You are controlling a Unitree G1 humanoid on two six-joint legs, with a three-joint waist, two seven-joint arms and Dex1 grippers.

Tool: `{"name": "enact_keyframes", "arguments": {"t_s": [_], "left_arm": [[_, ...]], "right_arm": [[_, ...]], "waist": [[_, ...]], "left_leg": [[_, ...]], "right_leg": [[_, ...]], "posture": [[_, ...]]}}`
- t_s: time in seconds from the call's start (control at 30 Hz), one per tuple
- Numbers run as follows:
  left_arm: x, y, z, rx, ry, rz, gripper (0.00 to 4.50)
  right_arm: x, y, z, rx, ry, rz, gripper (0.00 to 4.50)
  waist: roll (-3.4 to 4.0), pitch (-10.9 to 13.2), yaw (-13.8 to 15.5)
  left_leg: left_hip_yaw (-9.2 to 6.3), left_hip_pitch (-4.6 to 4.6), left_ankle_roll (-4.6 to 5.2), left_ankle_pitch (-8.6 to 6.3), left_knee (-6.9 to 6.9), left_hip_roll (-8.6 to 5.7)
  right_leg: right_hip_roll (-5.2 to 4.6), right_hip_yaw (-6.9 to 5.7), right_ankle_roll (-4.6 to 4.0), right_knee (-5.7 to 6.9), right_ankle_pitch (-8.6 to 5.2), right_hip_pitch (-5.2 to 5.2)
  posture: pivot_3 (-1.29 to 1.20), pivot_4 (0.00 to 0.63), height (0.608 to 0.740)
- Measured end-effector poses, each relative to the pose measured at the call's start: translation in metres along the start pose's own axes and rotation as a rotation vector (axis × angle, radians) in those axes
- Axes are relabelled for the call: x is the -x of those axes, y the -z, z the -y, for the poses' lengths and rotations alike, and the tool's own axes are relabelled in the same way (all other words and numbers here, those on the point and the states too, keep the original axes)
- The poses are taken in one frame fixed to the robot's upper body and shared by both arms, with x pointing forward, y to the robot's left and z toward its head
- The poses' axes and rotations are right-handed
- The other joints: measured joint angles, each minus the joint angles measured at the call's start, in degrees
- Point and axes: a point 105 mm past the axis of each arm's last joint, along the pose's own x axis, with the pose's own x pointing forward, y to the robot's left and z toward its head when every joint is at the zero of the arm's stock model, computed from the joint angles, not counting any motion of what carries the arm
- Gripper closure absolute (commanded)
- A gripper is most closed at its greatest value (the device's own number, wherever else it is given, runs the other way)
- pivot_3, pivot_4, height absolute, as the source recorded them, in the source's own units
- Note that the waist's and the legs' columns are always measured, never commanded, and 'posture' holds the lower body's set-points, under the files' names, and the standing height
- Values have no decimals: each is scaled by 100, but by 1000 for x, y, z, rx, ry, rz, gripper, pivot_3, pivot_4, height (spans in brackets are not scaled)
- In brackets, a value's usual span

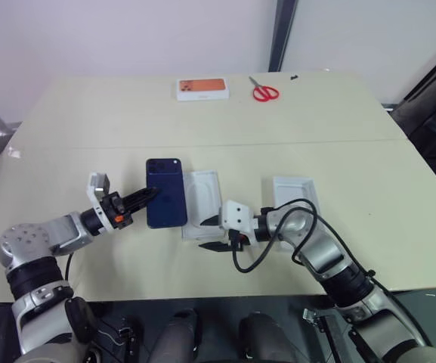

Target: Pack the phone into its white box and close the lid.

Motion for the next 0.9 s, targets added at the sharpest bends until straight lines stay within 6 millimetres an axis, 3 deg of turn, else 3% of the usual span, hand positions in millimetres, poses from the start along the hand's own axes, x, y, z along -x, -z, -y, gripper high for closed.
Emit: {"name": "enact_keyframes", "arguments": {"t_s": [0.13, 0.17, 0.23, 0.33, 0.37, 0.9], "left_arm": [[0, 0, 0, 0, 0, 0, 4500], [0, 0, 0, -1, 0, 0, 4500], [0, 0, 0, -1, 0, 0, 4500], [0, 0, 0, -1, 0, 0, 4500], [0, 0, 0, -1, 0, 0, 4500], [-4, -4, 7, -13, 16, -2, 4500]], "right_arm": [[0, 1, -1, 0, -5, -5, 1955], [0, 2, -2, -1, -7, -5, 2180], [-1, 3, -3, -2, -10, -7, 2681], [-1, 3, -3, 10, -13, -11, 4333], [-1, 3, -3, 17, -12, -13, 4428], [-1, 0, -8, -15, -38, -17, 4428]], "waist": [[0, 0, -2], [0, 0, -3], [0, 0, -2], [0, 0, -2], [0, 0, -2], [0, 0, 3]], "left_leg": [[0, 0, 0, 0, 0, 0], [0, 0, 0, 0, 0, 0], [0, 0, 0, 0, 0, 0], [0, 0, 0, 0, 0, 0], [0, 0, 0, 0, 0, 0], [-1, 0, 0, 0, 1, 0]], "right_leg": [[0, 0, 0, 0, 0, 0], [0, 0, 0, 0, 0, 0], [0, 0, 0, 0, 0, 0], [0, 0, 0, 0, 0, 0], [0, 0, 0, 0, 0, 0], [0, 0, 0, 0, 0, 0]], "posture": [[0, 150, 734], [0, 150, 734], [0, 150, 734], [0, 150, 734], [0, 150, 734], [0, 150, 734]]}}
